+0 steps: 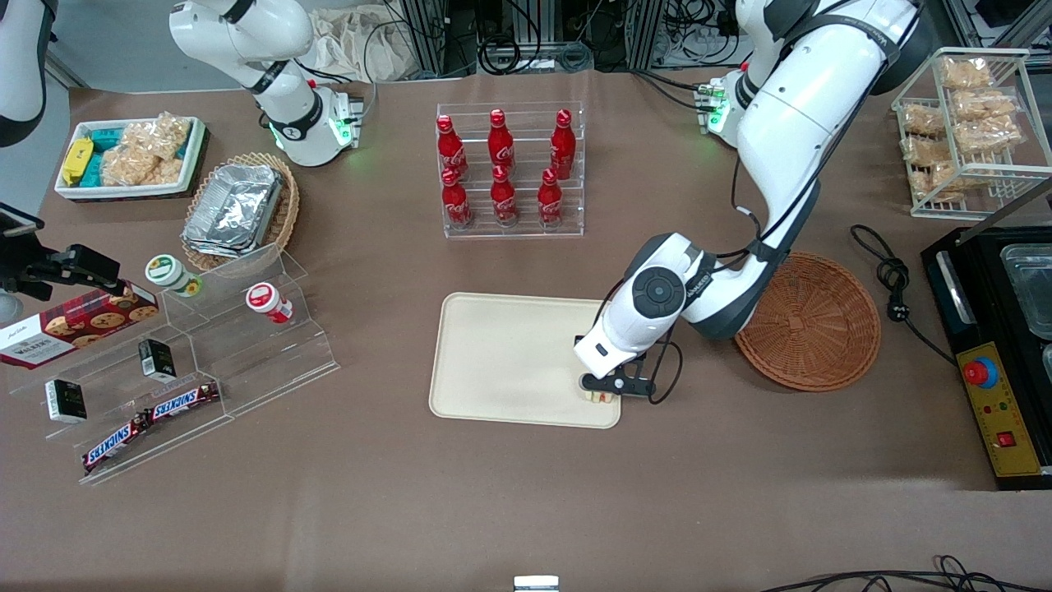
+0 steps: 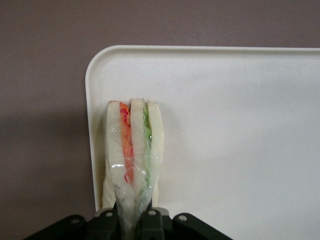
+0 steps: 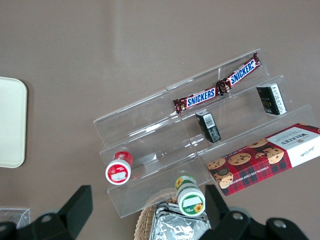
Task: Place sandwich from basket to tray
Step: 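Lower the sandwich onto the tray and open the left gripper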
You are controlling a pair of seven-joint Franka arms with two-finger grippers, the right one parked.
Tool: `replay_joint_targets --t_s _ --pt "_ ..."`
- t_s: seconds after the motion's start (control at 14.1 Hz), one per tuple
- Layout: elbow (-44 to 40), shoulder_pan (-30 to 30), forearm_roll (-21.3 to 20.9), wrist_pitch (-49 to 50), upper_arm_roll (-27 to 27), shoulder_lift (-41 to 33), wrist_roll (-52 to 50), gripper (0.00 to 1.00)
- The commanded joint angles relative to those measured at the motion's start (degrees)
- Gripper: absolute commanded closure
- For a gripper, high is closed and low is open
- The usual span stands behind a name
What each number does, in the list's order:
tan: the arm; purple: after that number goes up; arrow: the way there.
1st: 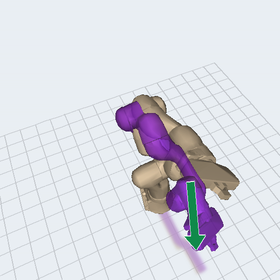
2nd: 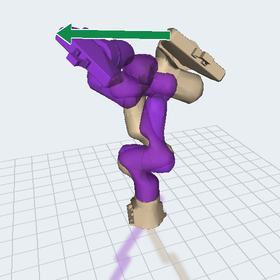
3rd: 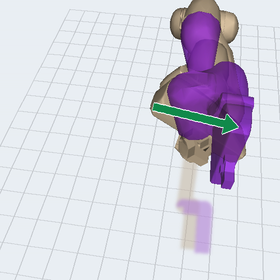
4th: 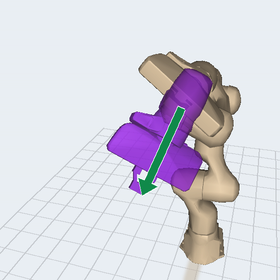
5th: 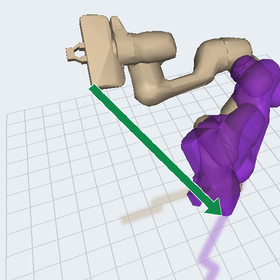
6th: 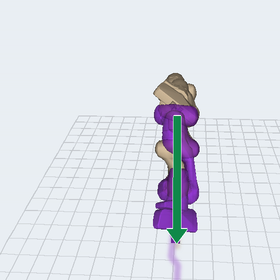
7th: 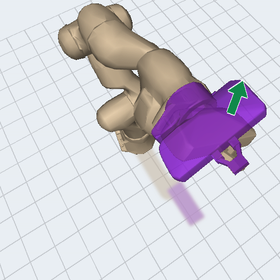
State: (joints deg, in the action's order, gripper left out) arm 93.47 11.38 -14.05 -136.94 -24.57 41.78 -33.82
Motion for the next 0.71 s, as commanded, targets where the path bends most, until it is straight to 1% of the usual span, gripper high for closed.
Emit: replay_joint_targets --t_s 0.0,0.07,0.35,0.57,0.64 --pt "-1.63 0.66 -1.50 0.97 0.40 0.50 -1.94 0.15" --pt "-1.54 0.57 -1.59 1.15 0.40 0.23 -3.00 0.02" --pt "-1.71 -0.13 -0.80 8.43 0.31 -3.98 -3.71 0.01" --pt "-1.71 -0.48 -0.54 15.62 0.48 -9.86 -2.75 0.01" --pt "-1.71 -1.97 -0.45 18.87 0.40 -11.79 -2.40 0.01"
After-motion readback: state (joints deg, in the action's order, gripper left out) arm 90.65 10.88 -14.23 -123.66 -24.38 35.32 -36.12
